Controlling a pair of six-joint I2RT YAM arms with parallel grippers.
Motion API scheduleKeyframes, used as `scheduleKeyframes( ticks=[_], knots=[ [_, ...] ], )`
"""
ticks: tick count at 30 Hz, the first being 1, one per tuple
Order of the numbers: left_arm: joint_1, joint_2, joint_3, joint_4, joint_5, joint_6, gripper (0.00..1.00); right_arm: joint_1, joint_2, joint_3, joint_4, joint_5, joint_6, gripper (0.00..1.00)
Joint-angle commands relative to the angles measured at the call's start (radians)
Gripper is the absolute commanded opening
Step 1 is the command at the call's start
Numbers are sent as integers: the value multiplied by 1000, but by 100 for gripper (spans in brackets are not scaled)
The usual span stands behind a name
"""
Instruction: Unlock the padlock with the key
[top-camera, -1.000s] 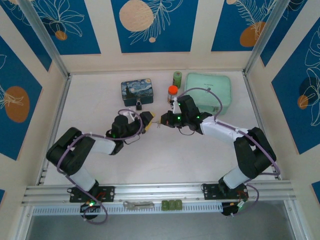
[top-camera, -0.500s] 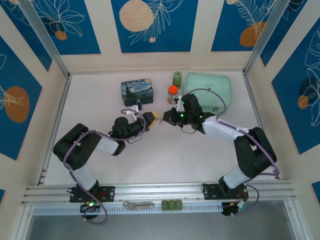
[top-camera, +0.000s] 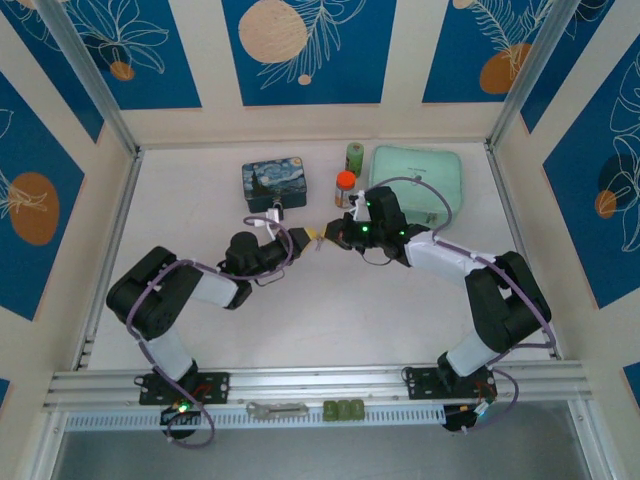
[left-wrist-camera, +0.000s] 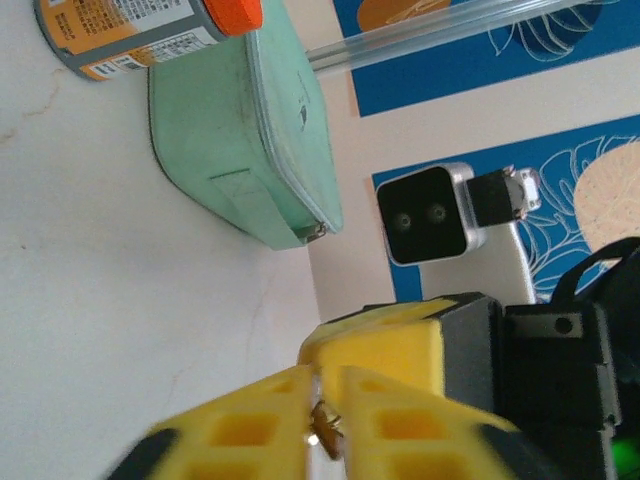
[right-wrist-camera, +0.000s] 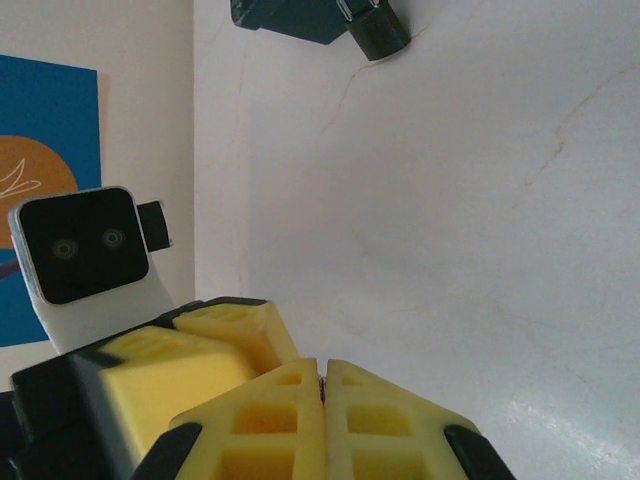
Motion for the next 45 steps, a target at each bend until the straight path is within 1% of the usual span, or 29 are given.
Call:
scheduleKeyframes(
  ticks=[1, 3, 4, 6, 7, 8, 9, 11, 15, 17, 20, 23, 26, 29, 35, 38, 40, 45],
  knots=[
    [-11, 2, 32, 41, 29, 22, 0, 3, 8, -24, -3, -27, 7, 0],
    [-11, -7, 29, 26, 24, 31, 0, 0, 3, -21, -3, -32, -3, 0],
    [-11, -13, 29, 16, 24, 36, 0, -1, -3, -20, -3, -35, -16, 2],
    [-10, -29, 30, -12, 30, 55, 0, -9, -28, -17, -16, -21, -67, 23],
    [-8, -40, 31, -33, 34, 70, 0, -16, -52, -22, -22, -5, -100, 36],
    [-7, -52, 35, -60, 43, 86, 0, -26, -73, -32, -14, 0, -132, 44],
    [-5, -62, 40, -85, 55, 101, 0, -35, -90, -42, 3, -8, -158, 49],
    [3, -89, 60, -162, 98, 146, 0, -57, -108, -53, 42, -83, -219, 52],
    [12, -149, 113, -347, 191, 261, 0, -67, -104, -52, 51, -185, -322, 53],
    [14, -179, 148, -457, 237, 330, 0, -75, -103, -74, 99, -229, -330, 53],
    [14, -207, 175, -533, 274, 380, 0, -79, -112, -110, 199, -273, -311, 50],
    [15, -207, 197, -544, 326, 391, 0, -80, -120, -123, 256, -307, -305, 47],
    [15, -201, 216, -566, 354, 399, 0, -80, -136, -130, 271, -323, -305, 44],
    [18, -204, 213, -566, 342, 396, 0, -80, -146, -144, 285, -336, -290, 37],
    [26, -213, 195, -514, 303, 367, 0, -66, -137, -181, 338, -358, -247, 32],
    [30, -214, 190, -475, 303, 346, 0, -64, -134, -194, 333, -345, -255, 32],
    [32, -214, 191, -459, 315, 340, 0, -70, -135, -202, 333, -336, -262, 36],
    [43, -219, 178, -439, 315, 321, 0, -75, -128, -197, 335, -362, -262, 37]
  ],
)
